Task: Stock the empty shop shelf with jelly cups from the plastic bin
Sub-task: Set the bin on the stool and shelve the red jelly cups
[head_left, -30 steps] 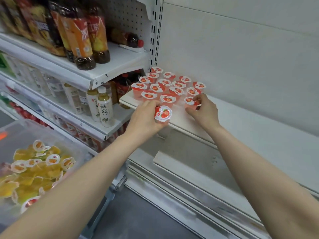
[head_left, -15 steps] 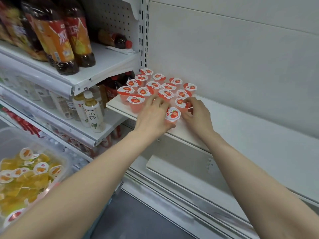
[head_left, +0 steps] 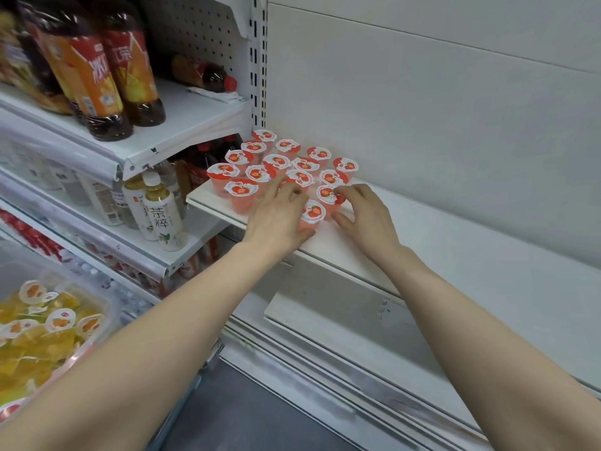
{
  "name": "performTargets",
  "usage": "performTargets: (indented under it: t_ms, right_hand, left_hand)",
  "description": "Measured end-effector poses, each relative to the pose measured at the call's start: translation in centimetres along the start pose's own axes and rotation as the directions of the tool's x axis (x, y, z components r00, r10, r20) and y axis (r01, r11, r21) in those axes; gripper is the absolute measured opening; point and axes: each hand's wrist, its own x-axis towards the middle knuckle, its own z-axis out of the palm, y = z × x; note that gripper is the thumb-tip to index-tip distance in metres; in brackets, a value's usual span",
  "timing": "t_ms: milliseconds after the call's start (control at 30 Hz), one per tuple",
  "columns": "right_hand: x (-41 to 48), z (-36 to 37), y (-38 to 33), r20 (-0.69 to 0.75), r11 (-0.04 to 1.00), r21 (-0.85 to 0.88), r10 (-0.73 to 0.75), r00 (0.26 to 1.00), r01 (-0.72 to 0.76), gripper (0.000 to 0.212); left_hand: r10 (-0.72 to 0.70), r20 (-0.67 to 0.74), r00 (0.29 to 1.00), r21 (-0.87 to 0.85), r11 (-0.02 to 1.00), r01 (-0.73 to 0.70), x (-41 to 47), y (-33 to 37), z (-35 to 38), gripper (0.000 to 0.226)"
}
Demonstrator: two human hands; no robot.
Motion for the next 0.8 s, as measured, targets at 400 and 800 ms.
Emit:
performTargets:
  t_ms: [400,800]
  right_hand:
    - [-1.5,-2.9,-3.2,-0.007,0.954,-0.276,-0.119,0.993,0.112,0.046]
    - [-3.8,1.2,-16.1,-0.042,0.904,-0.309,-0.324,0.945,0.296,0.045]
  left_hand:
    - [0.108,-0.082,0.991,0.006,0.994,-0.108,-2.3,-2.8,-4.4,0.054]
    - [0.116,-0.134,0.984,0.106,0.989,-0.102,-12.3,-15.8,-11.3,0.053]
